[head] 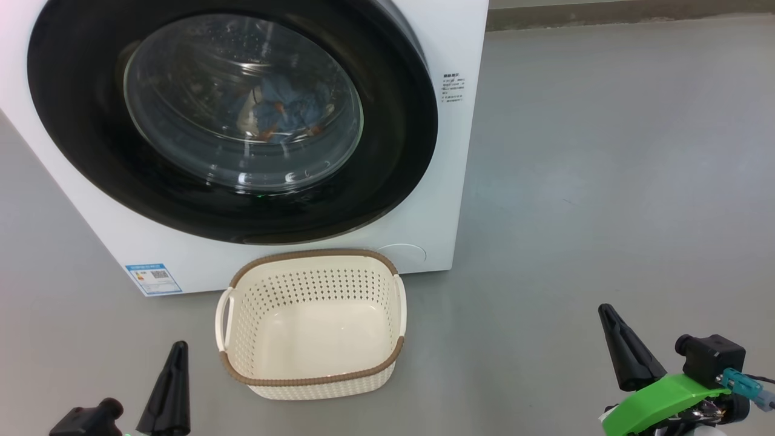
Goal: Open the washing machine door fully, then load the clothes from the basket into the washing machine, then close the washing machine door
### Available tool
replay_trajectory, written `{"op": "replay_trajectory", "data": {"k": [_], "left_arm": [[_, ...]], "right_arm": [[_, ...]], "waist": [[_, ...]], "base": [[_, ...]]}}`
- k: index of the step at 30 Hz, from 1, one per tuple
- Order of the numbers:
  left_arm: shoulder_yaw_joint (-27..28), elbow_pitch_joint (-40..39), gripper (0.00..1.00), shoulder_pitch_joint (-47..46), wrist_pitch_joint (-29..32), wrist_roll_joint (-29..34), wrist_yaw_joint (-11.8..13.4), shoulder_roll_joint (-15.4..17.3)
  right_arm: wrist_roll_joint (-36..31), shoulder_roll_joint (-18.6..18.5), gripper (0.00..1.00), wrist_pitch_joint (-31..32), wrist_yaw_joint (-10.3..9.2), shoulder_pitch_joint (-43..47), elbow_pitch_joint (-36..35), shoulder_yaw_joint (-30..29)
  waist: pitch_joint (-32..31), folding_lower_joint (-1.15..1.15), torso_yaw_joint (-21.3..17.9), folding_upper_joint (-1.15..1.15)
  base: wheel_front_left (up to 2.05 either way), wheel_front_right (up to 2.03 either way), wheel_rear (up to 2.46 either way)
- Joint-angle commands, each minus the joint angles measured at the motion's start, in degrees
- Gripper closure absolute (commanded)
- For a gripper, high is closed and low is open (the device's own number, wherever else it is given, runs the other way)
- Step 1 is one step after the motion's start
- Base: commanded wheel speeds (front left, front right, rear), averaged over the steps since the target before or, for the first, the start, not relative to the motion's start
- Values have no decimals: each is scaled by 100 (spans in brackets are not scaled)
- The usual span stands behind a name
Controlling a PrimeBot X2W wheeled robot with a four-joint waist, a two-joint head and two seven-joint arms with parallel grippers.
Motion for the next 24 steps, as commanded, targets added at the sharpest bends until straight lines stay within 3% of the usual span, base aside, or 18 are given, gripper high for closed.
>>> {"op": "replay_trajectory", "data": {"k": [1,7,24], "left_arm": [[92,-137,100,-131,48,-191,0,77],[152,-140,100,-145,148,-492,0,36],[329,-155,100,-192,436,-1343,1,-78]], "right_arm": [[206,-60,100,44,-1,-162,-157,-81],[517,-16,100,141,-1,-161,-180,-161],[1395,114,100,420,-4,-164,-250,-395]], "waist": [[-9,11,2,0],[-4,0,7,0],[-10,0,21,0]], "base": [[0,0,0],[0,0,0],[0,0,0]]}}
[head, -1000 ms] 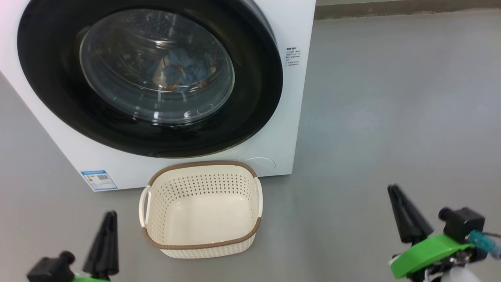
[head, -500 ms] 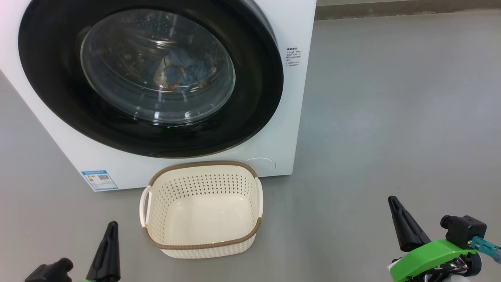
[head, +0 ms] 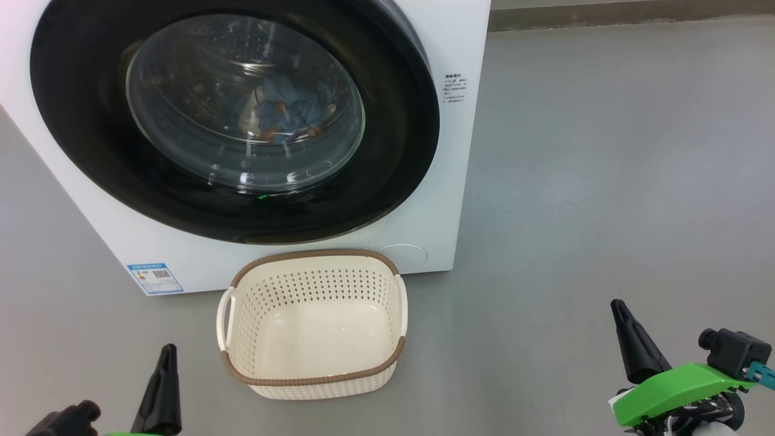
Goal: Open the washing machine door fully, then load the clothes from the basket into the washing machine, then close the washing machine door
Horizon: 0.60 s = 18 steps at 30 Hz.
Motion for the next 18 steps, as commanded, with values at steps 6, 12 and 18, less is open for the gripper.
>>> {"op": "replay_trajectory", "data": {"k": [6,12,18], "left_arm": [[175,-158,100,-195,116,-378,1,-5],[237,-164,100,-210,217,-678,1,-45],[299,-171,100,-224,318,-979,1,-86]], "right_arm": [[390,0,100,116,-4,-163,-187,-152],[698,48,100,216,-5,-162,-213,-236],[1006,95,100,316,-6,-161,-239,-320]], "waist": [[-3,-1,5,0],[-6,-1,10,0],[-8,-1,15,0]], "base": [[0,0,0],[0,0,0],[0,0,0]]}}
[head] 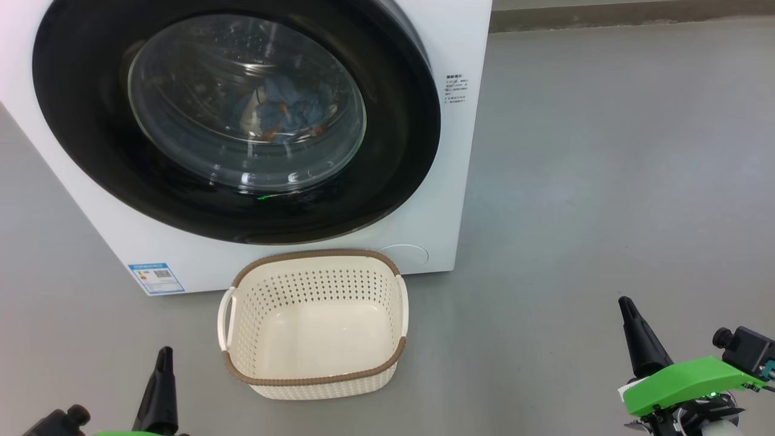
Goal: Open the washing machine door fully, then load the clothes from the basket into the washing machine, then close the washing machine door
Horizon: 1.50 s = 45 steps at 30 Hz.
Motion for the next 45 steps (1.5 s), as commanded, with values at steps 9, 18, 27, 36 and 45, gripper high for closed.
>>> {"op": "replay_trajectory", "data": {"k": [9,18,27,36,45], "left_arm": [[225,-176,100,-242,183,-558,1,-17],[307,-184,100,-261,317,-957,2,-71],[400,-195,100,-283,469,-1408,2,-133],[493,-205,100,-305,621,-1858,2,-194],[586,-215,100,-326,773,-2309,2,-255]], "right_arm": [[607,31,100,170,-7,-160,-208,-158],[1014,96,100,304,-8,-159,-243,-272],[1474,169,100,456,-9,-158,-282,-401],[1934,242,100,609,-10,-157,-321,-531],[2393,316,100,762,-11,-156,-360,-661]], "waist": [[-4,0,8,0],[-8,0,14,0],[-12,0,22,0],[-16,0,29,0],[-20,0,37,0]], "base": [[0,0,0],[0,0,0],[0,0,0],[0,0,0],[0,0,0]]}}
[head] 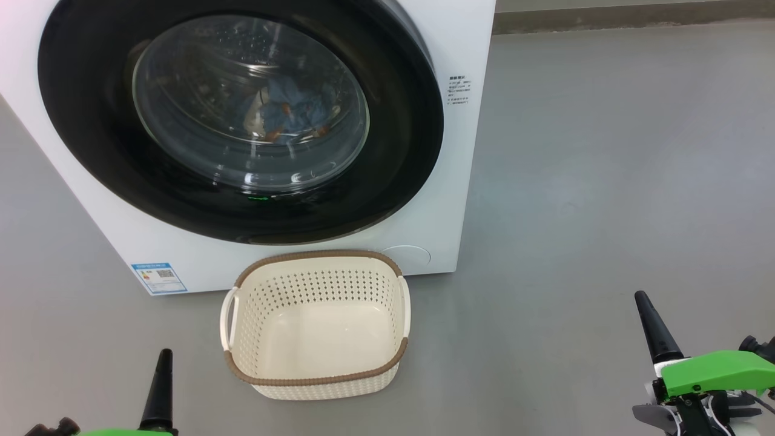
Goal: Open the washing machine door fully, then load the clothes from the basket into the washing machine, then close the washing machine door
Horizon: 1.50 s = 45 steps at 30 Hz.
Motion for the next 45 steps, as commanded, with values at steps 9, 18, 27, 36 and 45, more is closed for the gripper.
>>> {"op": "replay_trajectory", "data": {"k": [9,18,27,36,45], "left_arm": [[263,-187,100,-299,198,-535,3,16],[356,-197,100,-321,350,-985,3,-45],[448,-207,100,-342,501,-1434,3,-106],[534,-216,100,-362,640,-1847,3,-162],[534,-216,100,-362,640,-1847,3,-162]], "right_arm": [[622,30,100,185,4,-155,-215,-85],[1081,104,100,338,3,-154,-254,-215],[1538,178,100,491,2,-153,-293,-346],[1957,247,100,633,1,-153,-329,-467],[1955,249,100,635,1,-153,-328,-470]], "waist": [[-4,0,8,0],[-8,0,15,0],[-12,0,22,0],[-16,0,29,0],[-16,0,29,0]], "base": [[0,0,0],[0,0,0],[0,0,0],[0,0,0],[0,0,0]]}}
